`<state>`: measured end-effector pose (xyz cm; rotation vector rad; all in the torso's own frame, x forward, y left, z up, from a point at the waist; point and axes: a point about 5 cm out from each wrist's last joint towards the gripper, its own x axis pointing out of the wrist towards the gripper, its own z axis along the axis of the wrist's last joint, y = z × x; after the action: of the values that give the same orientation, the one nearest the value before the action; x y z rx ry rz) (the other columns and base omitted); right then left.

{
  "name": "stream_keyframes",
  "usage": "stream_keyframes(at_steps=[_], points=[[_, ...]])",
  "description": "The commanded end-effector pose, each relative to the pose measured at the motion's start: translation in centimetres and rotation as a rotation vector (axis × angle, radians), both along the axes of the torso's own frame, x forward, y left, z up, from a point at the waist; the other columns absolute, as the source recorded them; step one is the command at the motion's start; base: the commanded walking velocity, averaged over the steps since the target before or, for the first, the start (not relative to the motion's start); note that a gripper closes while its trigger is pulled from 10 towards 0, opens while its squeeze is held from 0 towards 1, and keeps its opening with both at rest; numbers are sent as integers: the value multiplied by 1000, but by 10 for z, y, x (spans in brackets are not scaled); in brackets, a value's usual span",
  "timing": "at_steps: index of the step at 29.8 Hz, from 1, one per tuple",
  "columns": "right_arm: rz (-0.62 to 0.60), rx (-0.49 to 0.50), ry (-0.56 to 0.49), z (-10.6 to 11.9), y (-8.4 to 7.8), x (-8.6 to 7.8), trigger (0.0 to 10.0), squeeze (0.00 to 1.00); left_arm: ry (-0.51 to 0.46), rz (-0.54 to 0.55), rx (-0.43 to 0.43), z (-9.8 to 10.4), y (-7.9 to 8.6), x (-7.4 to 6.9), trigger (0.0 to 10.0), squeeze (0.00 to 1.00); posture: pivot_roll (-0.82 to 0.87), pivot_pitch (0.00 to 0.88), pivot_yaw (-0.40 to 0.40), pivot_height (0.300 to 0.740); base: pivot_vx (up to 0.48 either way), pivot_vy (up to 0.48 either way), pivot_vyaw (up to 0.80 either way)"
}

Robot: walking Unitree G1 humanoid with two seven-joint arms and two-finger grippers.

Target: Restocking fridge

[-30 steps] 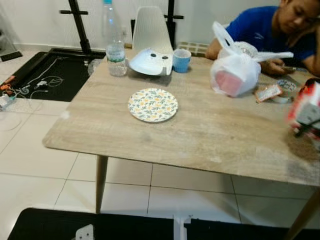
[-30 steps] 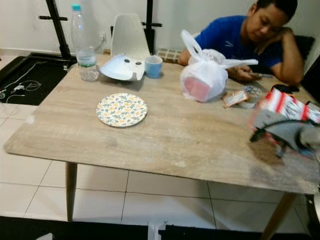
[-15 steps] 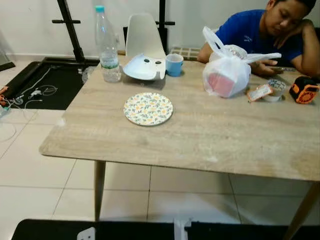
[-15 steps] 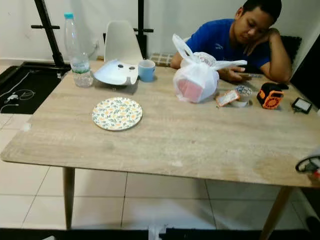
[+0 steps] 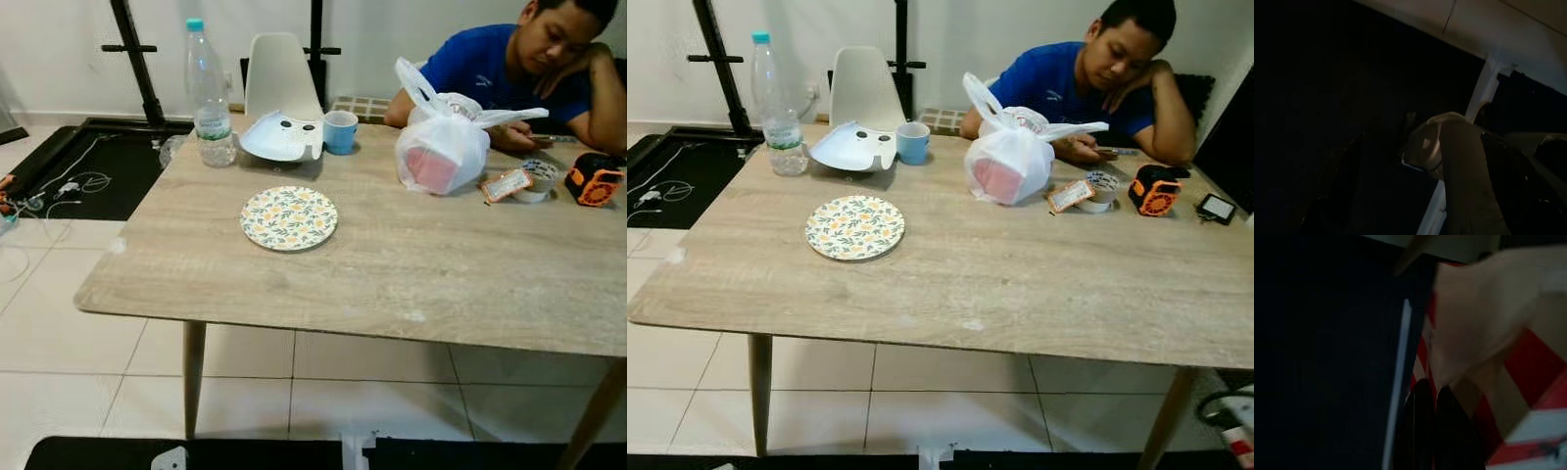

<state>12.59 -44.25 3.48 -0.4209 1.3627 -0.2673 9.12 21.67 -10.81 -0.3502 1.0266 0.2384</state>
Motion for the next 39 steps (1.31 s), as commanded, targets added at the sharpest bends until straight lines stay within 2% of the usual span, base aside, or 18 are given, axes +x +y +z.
stream_keyframes(at_steps=[1,4,11,15,21,22,25,28,31,35,39], points=[[-24,27,-40,-9,8,2,0,0,10,-3,0,-1,0,-2,10000,0,-28,0,-53,740,0,0,0],[-38,78,-57,-32,29,1,0,0,8,-2,-1,-1,0,-2,10000,0,-28,0,-49,740,0,0,0],[-21,113,-116,-63,64,3,0,0,10,-4,-5,-1,-2,-2,10000,0,-28,0,-49,740,0,0,0],[3,116,-92,-80,85,1,0,0,5,-6,-8,-1,-3,-1,10000,0,-27,0,-47,740,0,0,0],[18,107,-111,-89,102,5,235,0,2,-3,-8,-1,-3,0,10000,0,-24,0,-47,740,0,0,0],[30,110,-106,-93,108,5,10000,0,1,-2,-8,-1,-3,0,10000,0,-21,0,-48,740,0,0,0],[34,120,-98,-101,121,3,10000,0,1,2,-10,-1,-4,0,10000,0,-27,0,-48,740,0,0,0],[32,121,-98,-102,123,2,10000,0,3,3,-11,-1,-4,-1,10000,0,-27,0,-48,740,0,0,0],[60,124,-61,-109,132,-5,10000,0,6,-20,-23,-2,-10,-1,10000,0,-38,0,-54,740,0,0,-788],[107,122,-7,-115,137,-16,10000,0,-1,-22,-16,-1,-8,4,10000,0,-55,0,-66,740,0,0,-788],[122,114,4,-116,138,-19,10000,0,-9,-18,-12,0,-8,8,10000,0,-58,0,-66,740,0,0,-788]])
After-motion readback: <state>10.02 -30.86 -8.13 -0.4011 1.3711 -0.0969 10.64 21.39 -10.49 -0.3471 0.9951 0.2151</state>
